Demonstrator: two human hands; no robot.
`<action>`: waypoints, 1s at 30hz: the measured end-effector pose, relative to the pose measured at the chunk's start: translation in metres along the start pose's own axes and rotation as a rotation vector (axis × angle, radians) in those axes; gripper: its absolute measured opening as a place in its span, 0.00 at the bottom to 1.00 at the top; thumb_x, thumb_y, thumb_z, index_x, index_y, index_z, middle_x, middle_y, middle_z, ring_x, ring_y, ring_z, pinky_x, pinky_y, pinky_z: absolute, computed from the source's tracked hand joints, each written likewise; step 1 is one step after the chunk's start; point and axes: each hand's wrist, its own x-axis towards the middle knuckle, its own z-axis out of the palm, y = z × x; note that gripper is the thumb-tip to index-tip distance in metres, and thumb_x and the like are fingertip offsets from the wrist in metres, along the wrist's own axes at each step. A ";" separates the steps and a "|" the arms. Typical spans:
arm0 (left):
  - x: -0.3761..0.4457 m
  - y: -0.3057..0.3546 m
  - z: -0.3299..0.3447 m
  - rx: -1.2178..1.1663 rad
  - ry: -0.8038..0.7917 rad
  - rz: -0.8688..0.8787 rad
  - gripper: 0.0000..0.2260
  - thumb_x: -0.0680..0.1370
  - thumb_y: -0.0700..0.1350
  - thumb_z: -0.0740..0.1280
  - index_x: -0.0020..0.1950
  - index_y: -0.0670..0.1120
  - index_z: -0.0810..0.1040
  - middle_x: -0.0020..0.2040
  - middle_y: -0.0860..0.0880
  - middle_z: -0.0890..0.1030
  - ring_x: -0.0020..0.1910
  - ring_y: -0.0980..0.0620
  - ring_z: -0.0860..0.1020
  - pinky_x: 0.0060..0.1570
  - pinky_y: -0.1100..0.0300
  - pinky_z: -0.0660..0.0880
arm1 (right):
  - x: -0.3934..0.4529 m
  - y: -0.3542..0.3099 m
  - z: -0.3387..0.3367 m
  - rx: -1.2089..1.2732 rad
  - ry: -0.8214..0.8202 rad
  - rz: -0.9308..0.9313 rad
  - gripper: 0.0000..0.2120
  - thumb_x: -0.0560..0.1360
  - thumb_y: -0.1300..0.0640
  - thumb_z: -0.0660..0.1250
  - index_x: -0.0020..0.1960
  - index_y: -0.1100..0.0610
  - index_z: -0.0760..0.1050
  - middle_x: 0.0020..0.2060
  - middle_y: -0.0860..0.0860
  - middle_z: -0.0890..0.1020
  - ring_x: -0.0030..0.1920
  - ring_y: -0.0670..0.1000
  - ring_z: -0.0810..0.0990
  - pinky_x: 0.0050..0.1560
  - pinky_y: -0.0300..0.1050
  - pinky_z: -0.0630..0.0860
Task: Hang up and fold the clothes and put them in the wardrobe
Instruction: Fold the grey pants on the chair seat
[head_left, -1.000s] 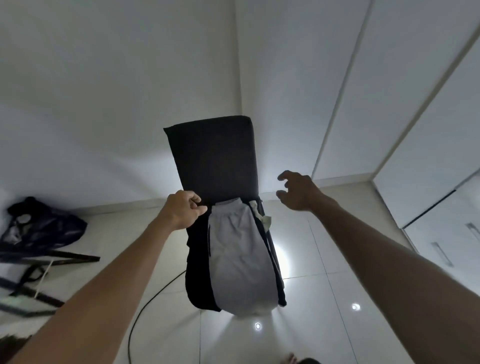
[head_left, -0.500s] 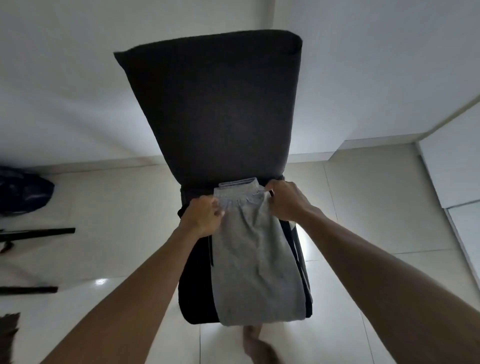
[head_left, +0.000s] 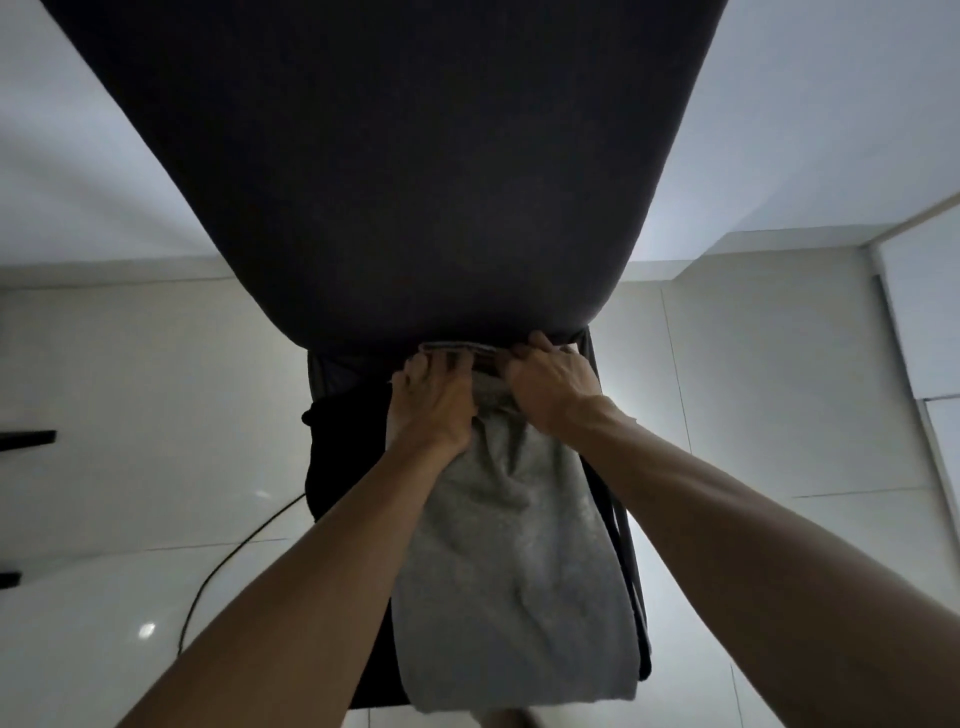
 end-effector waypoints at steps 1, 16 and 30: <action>-0.003 -0.001 0.000 -0.022 -0.021 -0.016 0.25 0.79 0.55 0.64 0.75 0.52 0.63 0.74 0.44 0.64 0.70 0.41 0.63 0.67 0.45 0.65 | -0.004 -0.002 -0.002 0.003 -0.014 -0.015 0.20 0.79 0.63 0.59 0.70 0.55 0.70 0.66 0.52 0.75 0.70 0.56 0.66 0.60 0.54 0.72; -0.287 -0.086 -0.210 -0.462 0.183 0.331 0.19 0.71 0.46 0.67 0.22 0.46 0.66 0.21 0.54 0.65 0.22 0.56 0.64 0.28 0.62 0.62 | -0.271 -0.084 -0.182 -0.234 -0.062 -0.085 0.11 0.74 0.41 0.64 0.46 0.48 0.72 0.37 0.43 0.71 0.49 0.50 0.72 0.50 0.48 0.72; -0.619 -0.125 -0.384 -0.244 0.748 -0.013 0.14 0.73 0.58 0.70 0.48 0.48 0.79 0.52 0.43 0.73 0.54 0.41 0.73 0.47 0.52 0.69 | -0.600 -0.185 -0.336 0.264 0.857 0.028 0.17 0.70 0.51 0.77 0.32 0.54 0.71 0.31 0.49 0.75 0.38 0.55 0.76 0.38 0.45 0.67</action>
